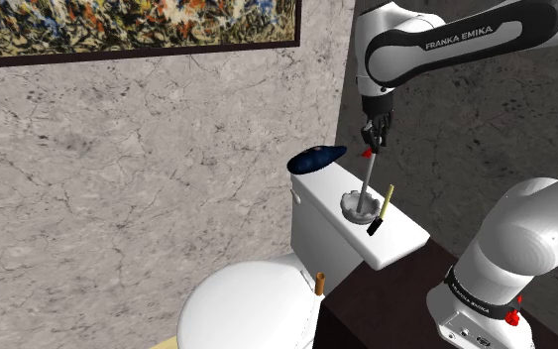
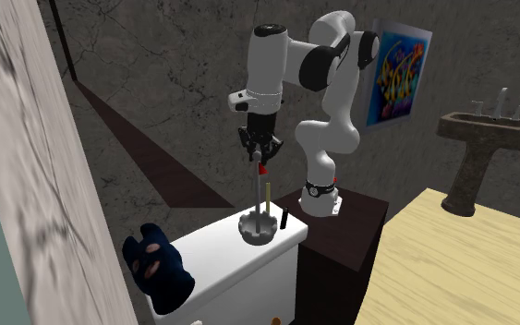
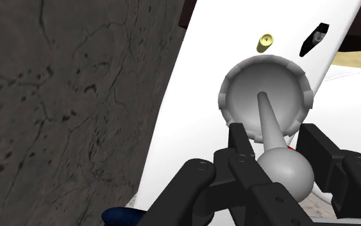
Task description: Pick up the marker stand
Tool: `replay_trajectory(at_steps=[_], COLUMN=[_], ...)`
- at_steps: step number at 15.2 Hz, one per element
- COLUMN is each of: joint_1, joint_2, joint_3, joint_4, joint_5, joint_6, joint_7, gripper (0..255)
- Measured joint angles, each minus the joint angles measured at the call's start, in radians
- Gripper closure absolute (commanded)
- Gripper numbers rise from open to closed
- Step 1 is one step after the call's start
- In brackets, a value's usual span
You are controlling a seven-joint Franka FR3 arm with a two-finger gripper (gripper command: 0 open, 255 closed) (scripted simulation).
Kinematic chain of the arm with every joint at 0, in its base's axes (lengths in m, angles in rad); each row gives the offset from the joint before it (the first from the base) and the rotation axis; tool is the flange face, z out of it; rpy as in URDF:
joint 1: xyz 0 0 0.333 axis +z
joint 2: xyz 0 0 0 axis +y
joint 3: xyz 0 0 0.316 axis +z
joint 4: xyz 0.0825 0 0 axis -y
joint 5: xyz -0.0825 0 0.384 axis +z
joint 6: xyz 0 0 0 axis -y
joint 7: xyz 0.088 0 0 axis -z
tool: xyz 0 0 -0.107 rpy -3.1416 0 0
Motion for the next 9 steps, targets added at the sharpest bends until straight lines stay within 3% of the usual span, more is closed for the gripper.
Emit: replay_trajectory(at_steps=[9], joint_1=[0.0], joint_2=[-0.005], joint_3=[0.001], joint_4=[0.012], joint_5=[0.001], joint_6=[-0.016], joint_7=[-0.003], gripper=[255])
